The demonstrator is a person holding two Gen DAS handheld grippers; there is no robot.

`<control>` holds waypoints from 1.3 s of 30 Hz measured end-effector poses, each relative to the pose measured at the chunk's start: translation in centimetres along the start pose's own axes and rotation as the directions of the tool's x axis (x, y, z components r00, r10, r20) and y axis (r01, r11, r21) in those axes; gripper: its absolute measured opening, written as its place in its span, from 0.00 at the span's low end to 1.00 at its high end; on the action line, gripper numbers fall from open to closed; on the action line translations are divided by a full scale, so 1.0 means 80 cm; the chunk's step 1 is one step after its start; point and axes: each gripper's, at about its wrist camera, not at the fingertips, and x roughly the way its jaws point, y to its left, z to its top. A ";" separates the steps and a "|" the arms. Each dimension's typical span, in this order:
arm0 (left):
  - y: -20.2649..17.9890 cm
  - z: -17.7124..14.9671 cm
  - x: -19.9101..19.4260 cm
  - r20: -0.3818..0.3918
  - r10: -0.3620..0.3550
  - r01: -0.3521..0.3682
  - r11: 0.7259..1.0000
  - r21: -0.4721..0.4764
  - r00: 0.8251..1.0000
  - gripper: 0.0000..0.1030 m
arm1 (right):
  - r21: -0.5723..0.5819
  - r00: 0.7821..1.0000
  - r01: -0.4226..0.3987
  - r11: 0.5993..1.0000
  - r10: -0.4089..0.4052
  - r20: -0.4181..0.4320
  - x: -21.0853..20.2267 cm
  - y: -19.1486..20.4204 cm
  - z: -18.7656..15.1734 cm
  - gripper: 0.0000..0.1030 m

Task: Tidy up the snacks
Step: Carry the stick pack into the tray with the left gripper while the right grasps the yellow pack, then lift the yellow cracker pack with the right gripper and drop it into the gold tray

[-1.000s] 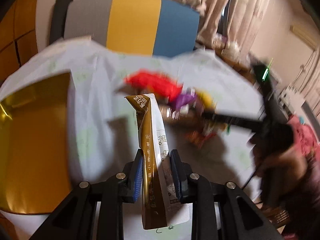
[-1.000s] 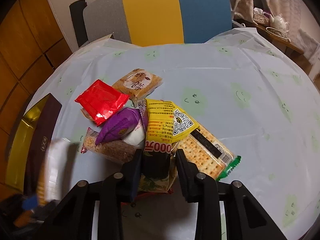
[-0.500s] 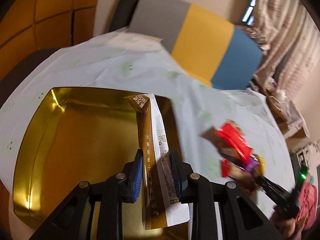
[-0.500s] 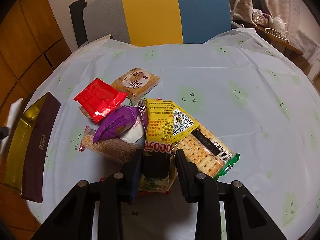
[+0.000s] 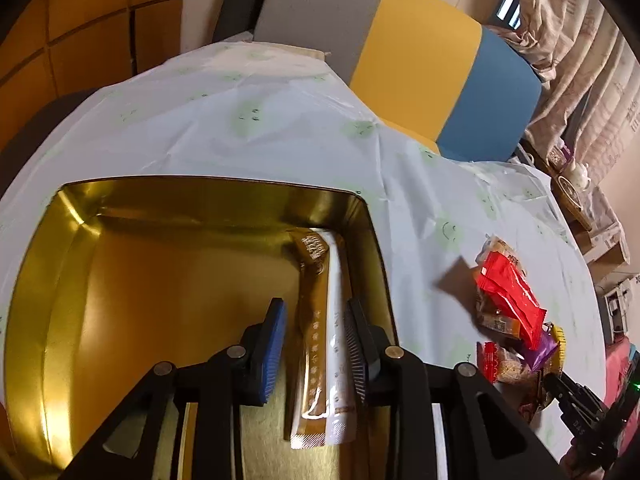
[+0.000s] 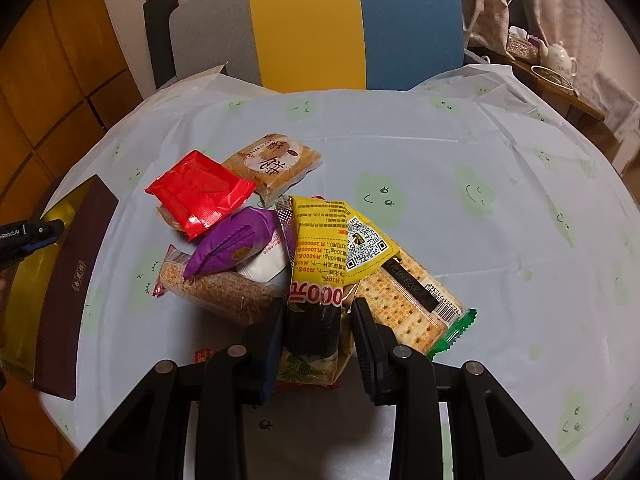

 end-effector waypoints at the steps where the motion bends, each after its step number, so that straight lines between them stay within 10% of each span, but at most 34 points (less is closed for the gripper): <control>1: 0.002 -0.002 -0.004 0.003 0.008 -0.008 1.000 -0.002 1.000 0.29 | 0.001 1.000 0.002 1.000 -0.002 0.000 0.000 0.000 0.000 0.32; 15: -0.001 -0.085 -0.090 0.098 0.121 -0.125 0.992 0.034 0.988 0.32 | 0.007 1.000 -0.006 1.000 0.005 0.016 -0.010 0.001 -0.001 0.30; 20: -0.001 -0.100 -0.101 0.104 0.129 -0.133 0.990 0.035 0.986 0.32 | 0.036 0.999 -0.013 0.999 0.012 0.035 -0.024 -0.003 -0.006 0.18; 39: 0.010 -0.121 -0.116 0.103 0.099 -0.100 0.995 0.003 0.990 0.32 | -0.024 0.996 0.064 0.998 -0.065 -0.067 0.013 0.002 0.000 0.25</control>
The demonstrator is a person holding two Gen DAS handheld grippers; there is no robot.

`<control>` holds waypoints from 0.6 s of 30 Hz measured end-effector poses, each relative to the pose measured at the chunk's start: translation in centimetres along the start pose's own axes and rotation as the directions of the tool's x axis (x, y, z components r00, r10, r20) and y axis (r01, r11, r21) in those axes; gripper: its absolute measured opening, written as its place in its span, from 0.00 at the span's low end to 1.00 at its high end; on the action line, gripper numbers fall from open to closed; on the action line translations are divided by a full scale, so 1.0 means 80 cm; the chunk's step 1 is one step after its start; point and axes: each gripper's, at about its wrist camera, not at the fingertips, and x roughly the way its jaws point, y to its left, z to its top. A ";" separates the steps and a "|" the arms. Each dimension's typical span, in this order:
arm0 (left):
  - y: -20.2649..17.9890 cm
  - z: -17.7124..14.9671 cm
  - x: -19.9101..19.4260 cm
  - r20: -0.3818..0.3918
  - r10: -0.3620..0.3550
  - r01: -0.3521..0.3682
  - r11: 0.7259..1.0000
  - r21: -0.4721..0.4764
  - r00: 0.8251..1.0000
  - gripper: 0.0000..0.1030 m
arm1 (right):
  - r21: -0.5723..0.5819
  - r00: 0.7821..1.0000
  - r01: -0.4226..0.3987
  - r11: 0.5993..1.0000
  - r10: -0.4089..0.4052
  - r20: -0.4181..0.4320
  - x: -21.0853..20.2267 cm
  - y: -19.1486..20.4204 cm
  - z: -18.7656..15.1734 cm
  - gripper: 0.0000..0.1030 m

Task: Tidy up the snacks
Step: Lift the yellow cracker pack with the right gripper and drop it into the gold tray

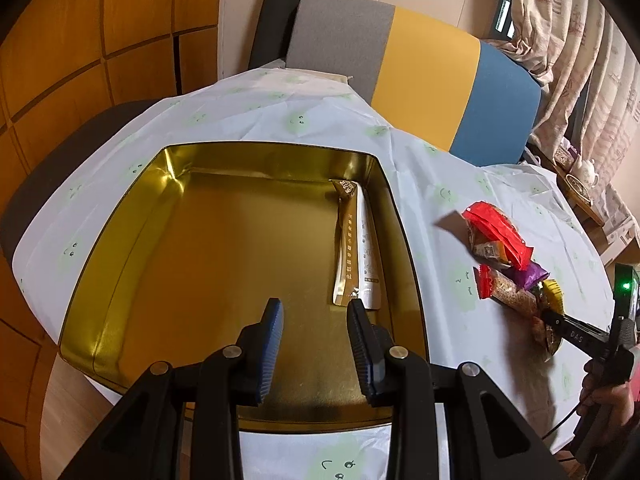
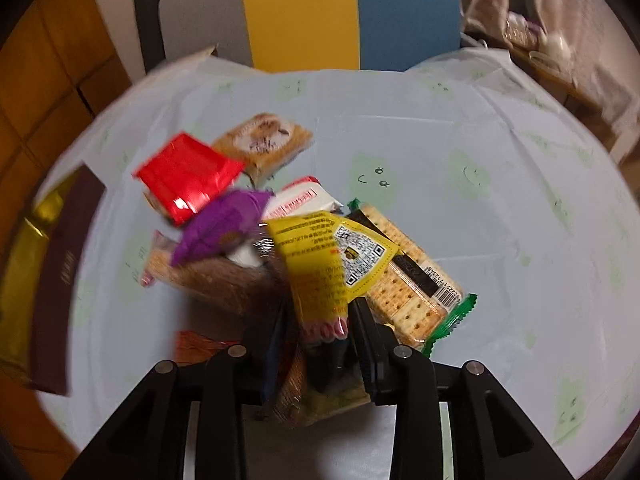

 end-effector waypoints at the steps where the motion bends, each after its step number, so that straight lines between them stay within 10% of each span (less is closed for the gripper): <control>1: 0.000 -0.001 -0.002 0.003 0.002 -0.002 1.000 0.004 1.000 0.32 | -0.006 1.000 0.014 1.000 -0.014 0.008 -0.001 0.001 -0.002 0.23; 9: 0.006 -0.006 -0.008 0.021 0.022 -0.022 1.000 0.001 1.000 0.32 | 0.043 0.993 -0.026 0.999 0.021 0.113 -0.058 -0.008 -0.013 0.19; 18: 0.020 -0.007 -0.021 0.053 0.043 -0.042 0.999 -0.022 0.998 0.32 | -0.140 0.948 -0.276 0.951 0.293 0.125 -0.111 0.094 -0.002 0.19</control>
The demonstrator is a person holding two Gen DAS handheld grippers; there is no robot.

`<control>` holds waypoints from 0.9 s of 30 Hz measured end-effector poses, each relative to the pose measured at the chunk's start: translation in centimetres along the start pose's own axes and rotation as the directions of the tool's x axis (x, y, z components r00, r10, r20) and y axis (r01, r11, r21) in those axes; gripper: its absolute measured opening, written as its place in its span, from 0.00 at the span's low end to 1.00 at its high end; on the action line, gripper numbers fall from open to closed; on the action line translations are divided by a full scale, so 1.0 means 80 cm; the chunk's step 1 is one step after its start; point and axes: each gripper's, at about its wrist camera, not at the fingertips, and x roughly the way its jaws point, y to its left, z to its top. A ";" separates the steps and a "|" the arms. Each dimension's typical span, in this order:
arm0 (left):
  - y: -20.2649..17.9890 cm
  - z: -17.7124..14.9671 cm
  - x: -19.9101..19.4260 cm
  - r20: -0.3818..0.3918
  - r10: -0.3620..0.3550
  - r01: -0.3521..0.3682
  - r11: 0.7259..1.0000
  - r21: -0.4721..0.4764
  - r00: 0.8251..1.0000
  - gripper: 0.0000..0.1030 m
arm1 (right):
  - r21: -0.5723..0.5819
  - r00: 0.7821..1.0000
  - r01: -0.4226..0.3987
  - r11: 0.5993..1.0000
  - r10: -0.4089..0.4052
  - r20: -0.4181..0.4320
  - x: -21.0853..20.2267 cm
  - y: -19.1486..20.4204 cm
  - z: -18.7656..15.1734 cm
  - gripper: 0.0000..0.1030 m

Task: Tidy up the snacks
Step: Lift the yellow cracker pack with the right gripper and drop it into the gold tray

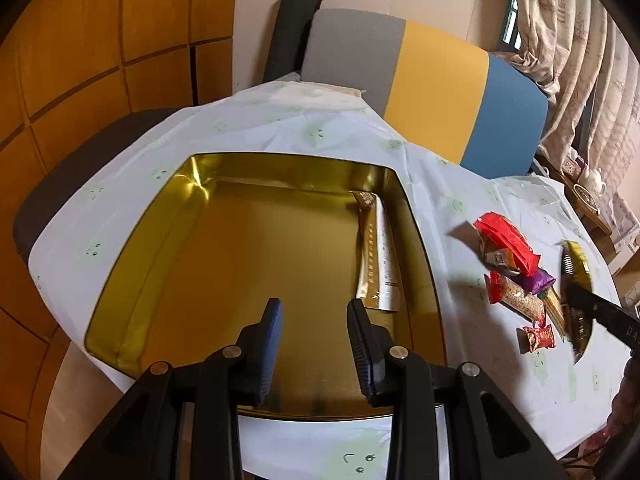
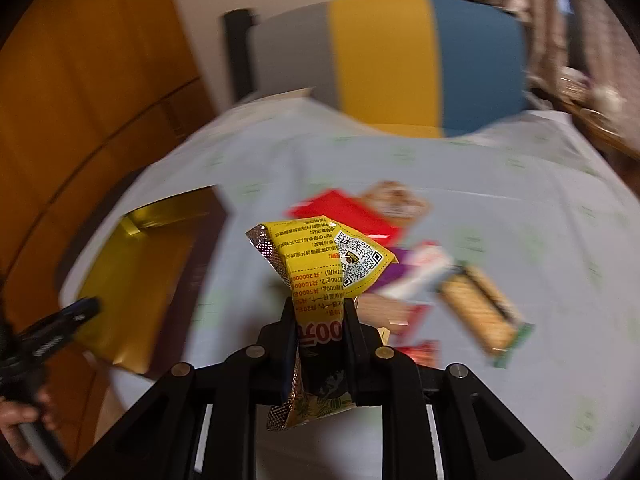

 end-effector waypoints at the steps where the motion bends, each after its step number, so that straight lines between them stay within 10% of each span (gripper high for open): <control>1: 0.004 0.000 -0.002 0.004 0.002 -0.002 1.000 -0.007 1.000 0.32 | -0.018 0.999 -0.037 0.999 0.037 -0.013 0.006 0.018 0.003 0.19; 12: 0.065 0.004 -0.016 0.042 0.068 -0.062 0.990 -0.127 0.997 0.32 | -0.024 0.928 -0.341 0.940 0.333 -0.170 0.069 0.156 0.017 0.19; 27: 0.074 -0.004 -0.004 0.010 0.075 -0.073 0.987 -0.142 0.997 0.32 | -0.205 0.942 -0.280 0.938 0.227 -0.246 0.121 0.219 -0.006 0.23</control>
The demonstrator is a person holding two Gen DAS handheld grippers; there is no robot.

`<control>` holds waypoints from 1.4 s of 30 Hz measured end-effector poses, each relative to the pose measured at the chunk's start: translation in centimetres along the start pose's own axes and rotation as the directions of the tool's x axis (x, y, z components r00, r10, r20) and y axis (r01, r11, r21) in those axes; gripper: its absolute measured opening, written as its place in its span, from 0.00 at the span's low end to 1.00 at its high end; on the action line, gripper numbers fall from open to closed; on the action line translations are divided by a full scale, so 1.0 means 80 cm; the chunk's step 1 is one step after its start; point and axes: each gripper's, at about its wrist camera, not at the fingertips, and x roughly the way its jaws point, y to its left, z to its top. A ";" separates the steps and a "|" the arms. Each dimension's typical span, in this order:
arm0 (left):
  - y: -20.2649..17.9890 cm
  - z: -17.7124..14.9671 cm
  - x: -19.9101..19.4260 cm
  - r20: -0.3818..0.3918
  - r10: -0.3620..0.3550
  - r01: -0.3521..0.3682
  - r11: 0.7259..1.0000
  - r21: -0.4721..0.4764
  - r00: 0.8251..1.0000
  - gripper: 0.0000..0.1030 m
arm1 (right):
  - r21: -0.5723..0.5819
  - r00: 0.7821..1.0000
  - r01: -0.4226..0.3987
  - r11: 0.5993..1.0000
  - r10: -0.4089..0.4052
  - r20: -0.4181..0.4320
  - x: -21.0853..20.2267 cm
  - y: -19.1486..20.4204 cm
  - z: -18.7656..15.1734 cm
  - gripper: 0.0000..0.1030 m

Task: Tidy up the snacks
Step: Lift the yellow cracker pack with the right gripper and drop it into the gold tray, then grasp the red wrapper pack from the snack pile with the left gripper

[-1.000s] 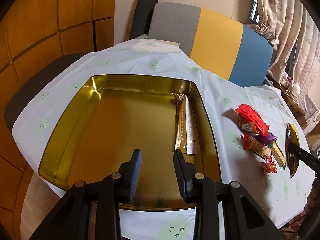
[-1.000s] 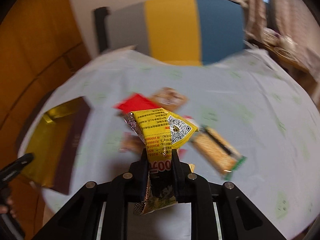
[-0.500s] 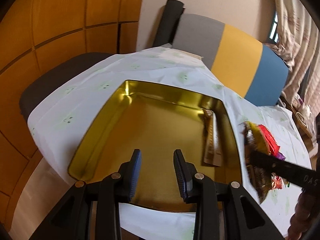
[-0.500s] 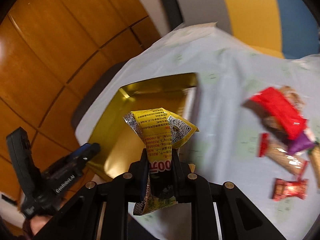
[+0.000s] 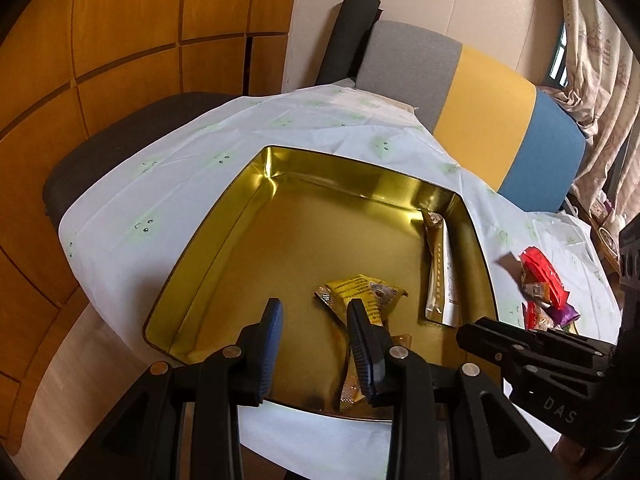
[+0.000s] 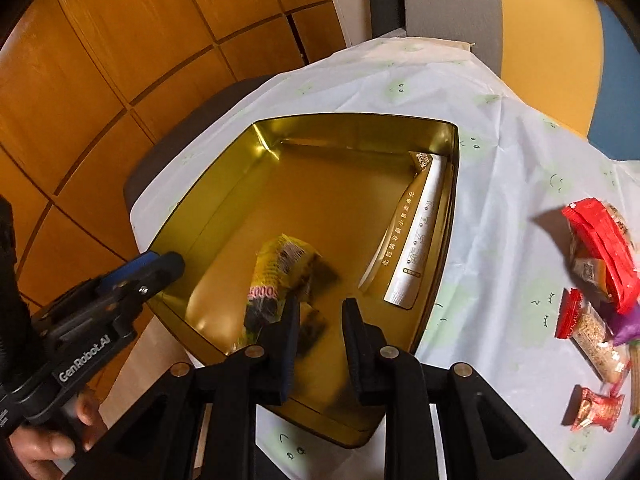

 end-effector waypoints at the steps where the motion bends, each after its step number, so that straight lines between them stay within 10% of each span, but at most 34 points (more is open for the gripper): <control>1: -0.002 -0.001 0.000 -0.001 -0.002 0.002 1.000 0.004 1.000 0.32 | 0.000 1.000 0.001 1.000 -0.001 0.003 -0.002 -0.001 -0.001 0.23; 21: -0.055 -0.010 -0.015 0.001 -0.041 0.040 0.992 0.124 0.999 0.32 | 0.019 0.951 0.228 0.973 -0.227 0.211 -0.095 -0.038 -0.047 0.54; 42: -0.145 -0.021 -0.020 -0.023 -0.102 0.104 0.948 0.300 0.994 0.32 | 0.356 0.875 0.414 0.838 -0.474 0.100 -0.150 -0.206 -0.153 0.57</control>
